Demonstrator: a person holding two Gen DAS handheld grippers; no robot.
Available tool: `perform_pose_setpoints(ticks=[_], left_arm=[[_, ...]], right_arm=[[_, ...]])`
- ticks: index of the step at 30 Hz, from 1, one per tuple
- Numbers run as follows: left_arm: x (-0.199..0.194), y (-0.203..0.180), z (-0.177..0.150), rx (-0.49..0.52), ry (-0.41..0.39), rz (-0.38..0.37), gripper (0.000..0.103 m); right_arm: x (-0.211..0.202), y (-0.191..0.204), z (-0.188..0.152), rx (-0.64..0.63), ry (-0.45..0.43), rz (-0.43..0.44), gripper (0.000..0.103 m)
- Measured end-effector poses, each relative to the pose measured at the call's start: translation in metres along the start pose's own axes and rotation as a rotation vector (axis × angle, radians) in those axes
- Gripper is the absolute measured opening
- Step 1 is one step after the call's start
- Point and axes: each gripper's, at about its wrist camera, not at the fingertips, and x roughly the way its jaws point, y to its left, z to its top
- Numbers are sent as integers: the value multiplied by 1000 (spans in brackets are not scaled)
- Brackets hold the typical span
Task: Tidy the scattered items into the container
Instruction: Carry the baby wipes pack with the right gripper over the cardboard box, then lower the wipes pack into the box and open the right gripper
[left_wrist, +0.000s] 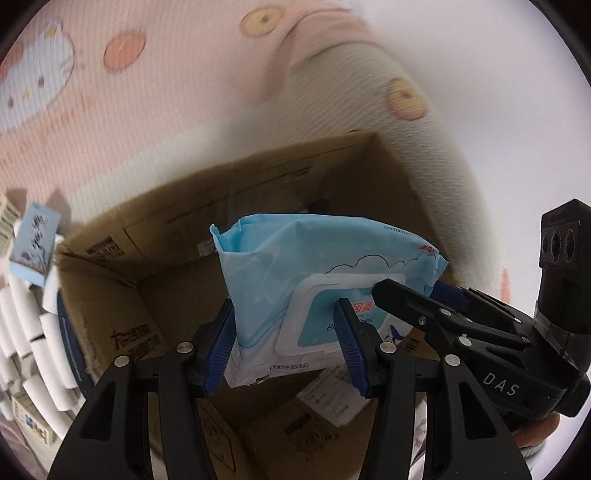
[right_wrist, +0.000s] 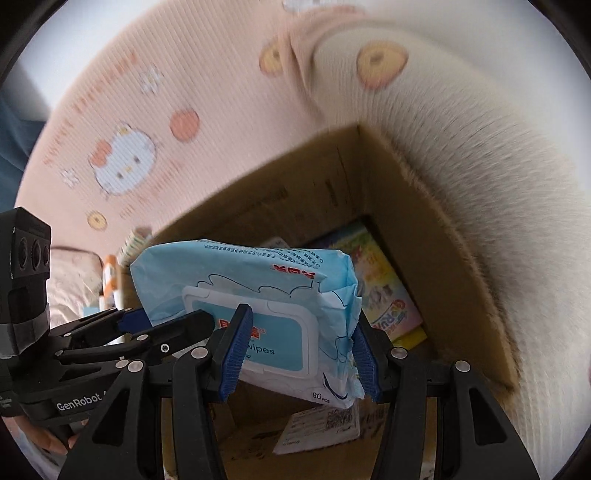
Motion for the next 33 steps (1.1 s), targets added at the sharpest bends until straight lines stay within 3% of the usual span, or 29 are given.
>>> perform_pose_setpoints(ticks=[8, 17, 27, 30, 31, 32, 33], left_arm=[[34, 17, 7, -91, 67, -11, 53], [43, 23, 2, -128, 99, -43, 52], [58, 15, -19, -151, 182, -119, 52], [73, 21, -21, -202, 254, -181, 49], [78, 22, -24, -235, 280, -230, 42], [82, 23, -25, -268, 299, -301, 32], [83, 23, -27, -296, 305, -370, 22]], right_arm=[[45, -5, 19, -39, 121, -48, 50], [55, 1, 25, -84, 173, -78, 50], [60, -4, 16, -103, 256, -180, 50], [66, -9, 16, -105, 290, -230, 49], [69, -11, 16, -104, 304, -235, 47], [71, -13, 15, -92, 320, -197, 24], [72, -14, 15, -65, 337, -111, 13]])
